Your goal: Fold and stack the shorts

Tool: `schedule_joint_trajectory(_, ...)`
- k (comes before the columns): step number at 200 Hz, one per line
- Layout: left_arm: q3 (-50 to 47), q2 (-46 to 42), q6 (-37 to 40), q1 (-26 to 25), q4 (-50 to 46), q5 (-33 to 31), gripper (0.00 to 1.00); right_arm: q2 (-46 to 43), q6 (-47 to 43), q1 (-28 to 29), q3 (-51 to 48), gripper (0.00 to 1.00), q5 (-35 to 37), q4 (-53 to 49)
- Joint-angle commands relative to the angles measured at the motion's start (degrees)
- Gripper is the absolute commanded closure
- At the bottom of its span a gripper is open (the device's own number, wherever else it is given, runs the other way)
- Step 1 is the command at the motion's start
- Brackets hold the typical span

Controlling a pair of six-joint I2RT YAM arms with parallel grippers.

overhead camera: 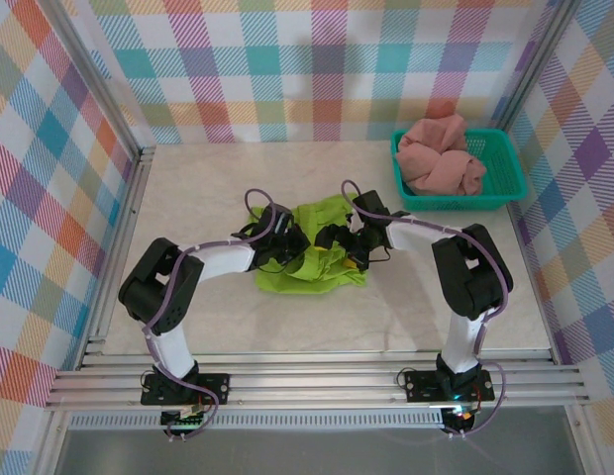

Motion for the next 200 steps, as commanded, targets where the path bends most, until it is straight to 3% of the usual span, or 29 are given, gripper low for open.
schedule_joint_trajectory(1, 4.79, -5.37, 4.7, -1.13, -8.33, -1.86, 1.0, -6.18, -2.86, -0.67, -0.55, 0.0, -0.38, -2.64)
schedule_joint_trajectory(70, 20.04, -9.03, 8.73, -1.52, -23.67, -0.46, 1.0, -25.16, -11.05, -8.06, 2.08, 0.01, 9.71, -15.44)
schedule_joint_trajectory(121, 36.99, -5.87, 14.78, -1.58, -36.81, 0.85, 1.0, -27.05, -11.28, -11.42, 2.04, 0.01, 9.34, -16.84)
schedule_joint_trajectory(170, 51.48, 0.43, 15.53, -1.55, -40.64, 4.44, 1.0, -27.13, -11.14, -12.73, 2.38, 0.0, 10.31, -16.97)
schedule_joint_trajectory(200, 49.96, -0.82, 16.81, -1.55, -39.69, 3.63, 1.0, -27.49, -11.61, -13.0, 2.36, 0.01, 10.46, -17.4)
